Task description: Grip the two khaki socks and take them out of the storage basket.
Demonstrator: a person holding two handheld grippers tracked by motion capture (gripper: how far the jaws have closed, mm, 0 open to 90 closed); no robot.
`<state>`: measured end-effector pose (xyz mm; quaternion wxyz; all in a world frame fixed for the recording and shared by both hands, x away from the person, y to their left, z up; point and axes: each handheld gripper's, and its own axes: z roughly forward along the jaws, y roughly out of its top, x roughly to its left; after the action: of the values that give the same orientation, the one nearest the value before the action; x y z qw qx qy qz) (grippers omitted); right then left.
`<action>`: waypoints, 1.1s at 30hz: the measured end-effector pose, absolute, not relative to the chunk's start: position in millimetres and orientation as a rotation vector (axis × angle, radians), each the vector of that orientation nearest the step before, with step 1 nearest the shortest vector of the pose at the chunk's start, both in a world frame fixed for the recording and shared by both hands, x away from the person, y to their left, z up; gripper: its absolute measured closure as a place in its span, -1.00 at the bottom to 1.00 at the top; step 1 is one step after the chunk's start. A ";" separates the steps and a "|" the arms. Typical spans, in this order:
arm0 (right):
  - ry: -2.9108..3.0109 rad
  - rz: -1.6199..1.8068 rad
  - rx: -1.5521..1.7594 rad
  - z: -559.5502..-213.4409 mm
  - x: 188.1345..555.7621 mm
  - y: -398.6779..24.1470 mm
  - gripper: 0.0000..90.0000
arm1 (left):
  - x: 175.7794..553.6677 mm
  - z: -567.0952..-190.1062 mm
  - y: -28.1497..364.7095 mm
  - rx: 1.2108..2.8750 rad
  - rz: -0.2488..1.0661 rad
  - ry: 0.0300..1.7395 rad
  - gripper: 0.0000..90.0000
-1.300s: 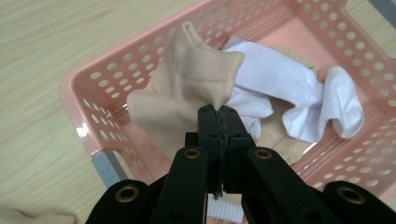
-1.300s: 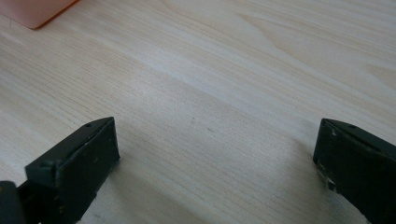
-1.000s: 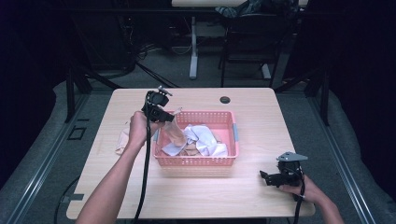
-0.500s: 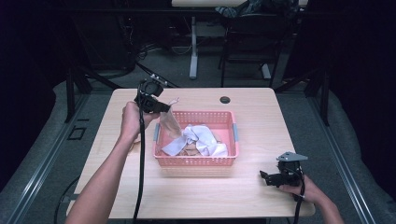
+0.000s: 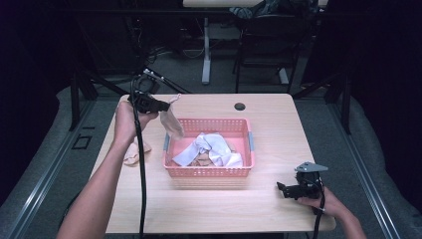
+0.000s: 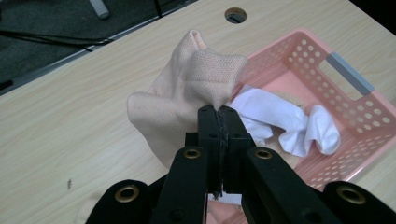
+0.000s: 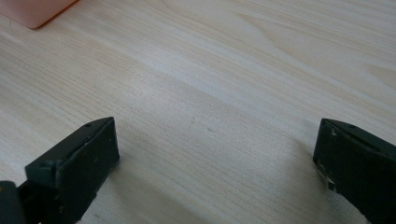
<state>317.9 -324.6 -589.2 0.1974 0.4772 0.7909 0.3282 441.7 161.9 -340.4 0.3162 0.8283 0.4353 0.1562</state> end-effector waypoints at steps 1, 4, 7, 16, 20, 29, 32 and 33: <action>2.210 0.924 1.335 -589.6 317.9 -324.4 -1.00 | 441.4 -339.1 164.3 2.185 0.415 1.146 0.99; 2.210 0.926 1.335 -589.7 318.0 -324.4 -1.00 | 440.2 -336.8 171.5 2.184 0.419 1.153 0.99; 2.209 0.927 1.334 -589.7 318.0 -324.4 -1.00 | 439.1 -335.2 179.3 2.177 0.429 1.163 0.99; 2.214 0.920 1.334 -589.3 317.9 -324.6 -1.00 | 435.2 -333.3 202.9 2.161 0.454 1.202 0.98; 2.212 0.918 1.337 -589.2 317.6 -324.3 -1.00 | 433.3 -336.8 214.1 2.152 0.449 1.227 0.99; 2.211 0.925 1.337 -589.3 317.7 -324.2 -1.00 | 432.2 -351.1 233.9 2.141 0.436 1.280 0.98; 2.209 0.914 1.337 -589.0 317.4 -324.3 -1.00 | 432.4 -359.0 238.7 2.139 0.425 1.301 0.98; 2.210 0.917 1.336 -589.0 317.4 -324.3 -1.00 | 432.4 -361.7 240.2 2.141 0.422 1.309 0.98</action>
<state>317.4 -324.3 -589.0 0.1992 0.4778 0.7902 0.3279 432.4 240.2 -361.7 0.2940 0.8043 0.4916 0.1583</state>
